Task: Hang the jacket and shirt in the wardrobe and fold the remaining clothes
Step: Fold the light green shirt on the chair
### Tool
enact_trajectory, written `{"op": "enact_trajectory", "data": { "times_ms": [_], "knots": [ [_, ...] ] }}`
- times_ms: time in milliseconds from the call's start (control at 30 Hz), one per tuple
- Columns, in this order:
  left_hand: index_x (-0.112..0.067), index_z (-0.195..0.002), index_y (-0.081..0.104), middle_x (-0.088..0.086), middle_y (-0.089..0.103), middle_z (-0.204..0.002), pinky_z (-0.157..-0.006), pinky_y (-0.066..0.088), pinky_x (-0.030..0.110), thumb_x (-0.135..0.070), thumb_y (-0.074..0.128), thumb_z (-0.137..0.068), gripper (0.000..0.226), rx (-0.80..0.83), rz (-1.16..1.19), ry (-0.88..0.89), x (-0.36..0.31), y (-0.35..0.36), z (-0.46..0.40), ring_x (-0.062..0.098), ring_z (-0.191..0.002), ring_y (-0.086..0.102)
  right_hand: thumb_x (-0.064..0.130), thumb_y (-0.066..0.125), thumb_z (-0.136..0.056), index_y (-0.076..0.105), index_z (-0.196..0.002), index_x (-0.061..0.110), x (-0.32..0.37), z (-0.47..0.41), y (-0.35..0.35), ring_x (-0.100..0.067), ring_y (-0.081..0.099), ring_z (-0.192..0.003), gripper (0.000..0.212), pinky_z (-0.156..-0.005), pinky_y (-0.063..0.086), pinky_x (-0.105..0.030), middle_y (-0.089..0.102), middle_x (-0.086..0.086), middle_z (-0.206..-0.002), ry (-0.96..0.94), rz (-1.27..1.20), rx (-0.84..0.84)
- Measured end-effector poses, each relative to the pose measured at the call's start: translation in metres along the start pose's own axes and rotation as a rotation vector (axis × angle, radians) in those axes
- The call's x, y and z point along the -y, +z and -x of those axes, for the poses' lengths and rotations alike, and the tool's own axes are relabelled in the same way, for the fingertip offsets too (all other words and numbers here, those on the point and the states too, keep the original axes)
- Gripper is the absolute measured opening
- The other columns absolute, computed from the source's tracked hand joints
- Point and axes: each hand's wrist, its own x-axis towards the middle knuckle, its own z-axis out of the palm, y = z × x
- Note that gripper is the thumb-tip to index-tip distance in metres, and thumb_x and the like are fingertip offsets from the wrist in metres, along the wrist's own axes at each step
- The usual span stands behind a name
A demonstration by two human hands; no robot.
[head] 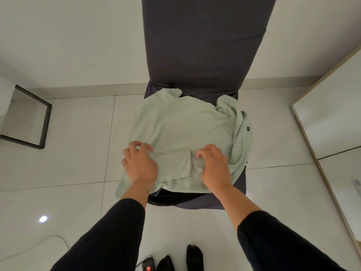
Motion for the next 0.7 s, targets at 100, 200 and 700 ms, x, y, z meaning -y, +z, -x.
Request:
{"op": "enact_trajectory", "data": {
  "times_ms": [100,200,700],
  "knots": [
    [-0.028,-0.108,0.057,-0.006,0.041,-0.125,-0.095,0.028,0.029,-0.006,0.049,-0.081,0.036,0.076,-0.033,0.236,-0.038,0.018,0.013,0.018,-0.118,0.035,-0.01,0.063,-0.07,0.059,-0.099,0.019,-0.035,0.007,-0.019,-0.021,0.05,-0.098,0.041,-0.078,0.036,-0.027,0.052,0.0,-0.11,0.217,0.019,-0.102],
    [-0.03,-0.109,0.057,-0.01,0.046,-0.121,-0.096,0.028,0.028,-0.017,0.046,-0.089,0.027,0.187,-0.005,0.438,-0.073,0.042,0.026,0.014,-0.116,0.039,-0.009,0.047,-0.081,0.059,-0.108,0.015,-0.07,0.012,-0.037,-0.025,0.048,-0.105,0.038,-0.085,0.043,-0.033,0.051,-0.004,-0.113,0.475,-0.167,-0.143],
    [-0.015,-0.131,0.04,0.003,0.041,-0.129,-0.084,0.043,0.033,-0.028,0.051,-0.088,0.046,0.45,-0.097,0.46,-0.216,0.131,0.016,0.022,-0.114,0.046,-0.002,0.032,-0.096,0.063,-0.107,0.009,-0.163,-0.049,-0.053,-0.012,0.062,-0.063,0.035,-0.051,0.044,-0.017,0.067,-0.004,-0.084,0.959,-1.026,-0.019]
  ]
}}
